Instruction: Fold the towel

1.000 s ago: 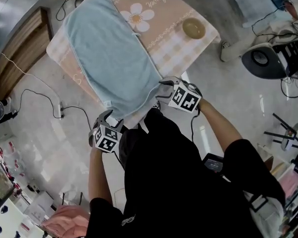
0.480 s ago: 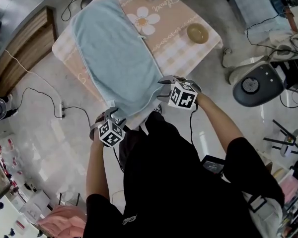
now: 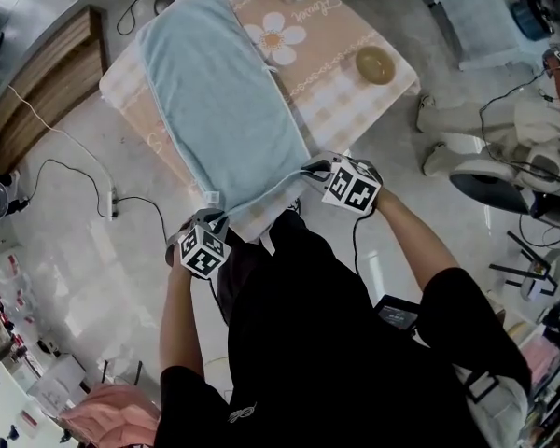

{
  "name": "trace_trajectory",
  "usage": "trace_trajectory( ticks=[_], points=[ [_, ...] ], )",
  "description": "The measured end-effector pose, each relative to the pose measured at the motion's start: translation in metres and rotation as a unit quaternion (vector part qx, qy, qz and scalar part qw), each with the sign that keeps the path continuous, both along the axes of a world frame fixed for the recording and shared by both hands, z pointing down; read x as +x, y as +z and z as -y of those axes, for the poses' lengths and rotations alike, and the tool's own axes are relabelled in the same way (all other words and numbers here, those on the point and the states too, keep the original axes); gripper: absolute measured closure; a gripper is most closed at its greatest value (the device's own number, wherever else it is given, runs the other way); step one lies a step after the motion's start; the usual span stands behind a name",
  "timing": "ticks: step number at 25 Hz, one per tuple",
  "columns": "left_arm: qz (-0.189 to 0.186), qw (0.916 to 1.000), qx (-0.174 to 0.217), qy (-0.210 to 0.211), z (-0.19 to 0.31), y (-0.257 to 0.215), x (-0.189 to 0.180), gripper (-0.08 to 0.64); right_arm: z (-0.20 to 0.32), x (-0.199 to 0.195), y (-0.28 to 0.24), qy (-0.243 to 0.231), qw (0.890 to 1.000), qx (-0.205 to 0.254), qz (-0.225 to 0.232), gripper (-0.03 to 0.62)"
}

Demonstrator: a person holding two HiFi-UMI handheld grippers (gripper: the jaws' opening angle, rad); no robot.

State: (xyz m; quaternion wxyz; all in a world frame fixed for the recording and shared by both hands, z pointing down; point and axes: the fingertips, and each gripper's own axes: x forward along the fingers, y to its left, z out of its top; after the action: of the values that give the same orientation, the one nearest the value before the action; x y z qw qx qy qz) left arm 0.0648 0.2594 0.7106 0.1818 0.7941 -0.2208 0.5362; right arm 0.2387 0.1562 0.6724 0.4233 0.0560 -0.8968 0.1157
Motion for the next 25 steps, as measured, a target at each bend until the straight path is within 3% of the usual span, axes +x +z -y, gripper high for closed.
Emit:
trace_trajectory(
  ticks=[3,6,10,14,20,25],
  points=[
    [-0.013,0.9998,0.001,-0.017,-0.004,-0.006,-0.005,0.518,-0.005,-0.002,-0.008,0.003,1.0,-0.002,0.007,0.574],
    [-0.053,0.9971,-0.004,-0.054,-0.009,-0.014,-0.008,0.518,-0.01,-0.006,-0.017,0.018,1.0,-0.008,0.021,0.574],
    [-0.115,0.9874,-0.011,-0.108,-0.012,-0.033,-0.016,0.518,-0.012,-0.017,-0.033,0.036,0.999,0.005,0.03,0.575],
    [-0.16,0.9788,-0.003,-0.128,-0.01,-0.059,-0.031,0.518,-0.011,-0.032,-0.055,0.062,0.997,0.035,0.033,0.575],
    [-0.227,0.9685,-0.021,-0.101,-0.013,-0.089,-0.049,0.518,-0.014,-0.062,-0.084,0.11,0.991,0.066,0.031,0.576],
    [-0.232,0.971,-0.011,-0.058,-0.016,-0.106,-0.084,0.518,-0.03,-0.084,-0.089,0.161,0.984,0.067,0.027,0.575]
  ],
)
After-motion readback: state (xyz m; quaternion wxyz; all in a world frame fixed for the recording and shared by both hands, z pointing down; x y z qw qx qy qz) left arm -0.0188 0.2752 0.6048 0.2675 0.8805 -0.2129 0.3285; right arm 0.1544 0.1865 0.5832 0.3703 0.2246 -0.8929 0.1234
